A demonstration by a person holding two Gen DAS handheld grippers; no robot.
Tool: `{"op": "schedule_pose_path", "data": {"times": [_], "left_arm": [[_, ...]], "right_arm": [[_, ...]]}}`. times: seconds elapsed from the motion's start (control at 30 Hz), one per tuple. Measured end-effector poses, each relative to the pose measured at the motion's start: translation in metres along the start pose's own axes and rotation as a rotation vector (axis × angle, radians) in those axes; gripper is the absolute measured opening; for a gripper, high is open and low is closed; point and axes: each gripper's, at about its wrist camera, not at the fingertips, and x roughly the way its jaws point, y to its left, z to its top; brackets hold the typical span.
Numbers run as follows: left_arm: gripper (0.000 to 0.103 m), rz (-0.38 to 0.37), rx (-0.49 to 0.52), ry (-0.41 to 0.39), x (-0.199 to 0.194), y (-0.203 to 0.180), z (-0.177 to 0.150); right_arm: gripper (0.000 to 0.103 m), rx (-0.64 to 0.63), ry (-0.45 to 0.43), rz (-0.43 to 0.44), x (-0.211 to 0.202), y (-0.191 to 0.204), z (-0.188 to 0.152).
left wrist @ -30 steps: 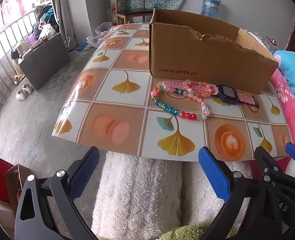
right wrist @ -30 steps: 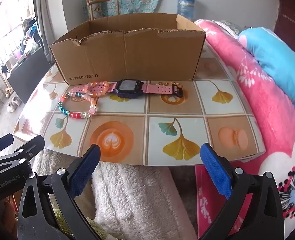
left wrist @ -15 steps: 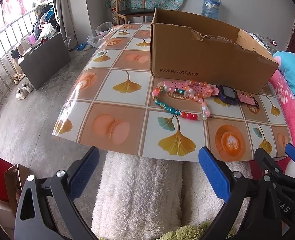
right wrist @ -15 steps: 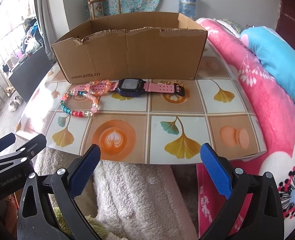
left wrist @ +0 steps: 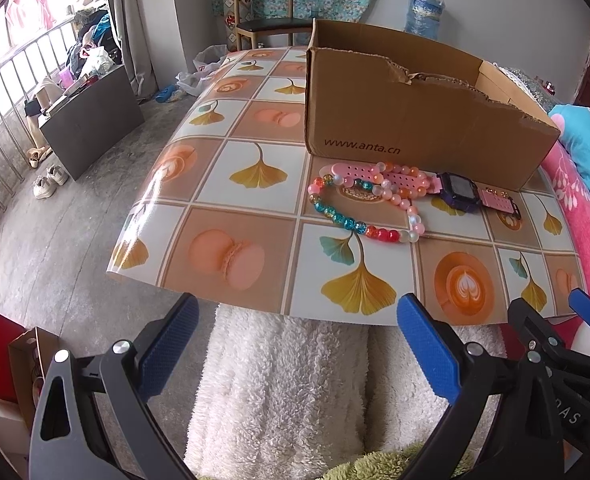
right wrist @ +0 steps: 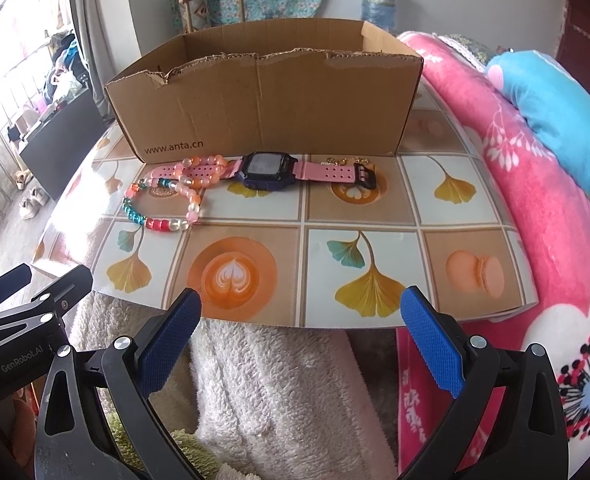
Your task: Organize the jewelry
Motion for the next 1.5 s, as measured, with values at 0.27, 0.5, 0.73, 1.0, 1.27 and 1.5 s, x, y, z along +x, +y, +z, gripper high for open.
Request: {"op": "schedule_pose_path", "data": {"times": [0.27, 0.5, 0.73, 1.0, 1.27, 1.5], "left_arm": [[0.097, 0.006, -0.001, 0.002, 0.002, 0.002, 0.002], [0.097, 0.008, -0.009, 0.008, 0.007, 0.006, 0.003], [0.097, 0.014, -0.013, 0.012, 0.012, 0.009, 0.004], [0.097, 0.01, 0.002, -0.004, 0.018, 0.011, 0.005], [0.097, -0.066, 0.051, -0.1, 0.021, 0.013, 0.01], [0.097, -0.214, 0.054, -0.163, 0.023, 0.019, 0.019]], "right_arm": [[0.096, -0.008, -0.002, 0.001, 0.001, 0.001, 0.001], [0.096, -0.015, -0.006, -0.001, 0.001, 0.002, 0.003], [0.096, -0.023, -0.011, 0.004, 0.002, 0.003, 0.004], [0.096, -0.013, -0.03, 0.039, 0.006, -0.001, 0.011], [0.096, 0.001, -0.062, 0.091, 0.01, -0.008, 0.019], [0.096, 0.032, -0.062, 0.186, 0.016, -0.01, 0.029]]}}
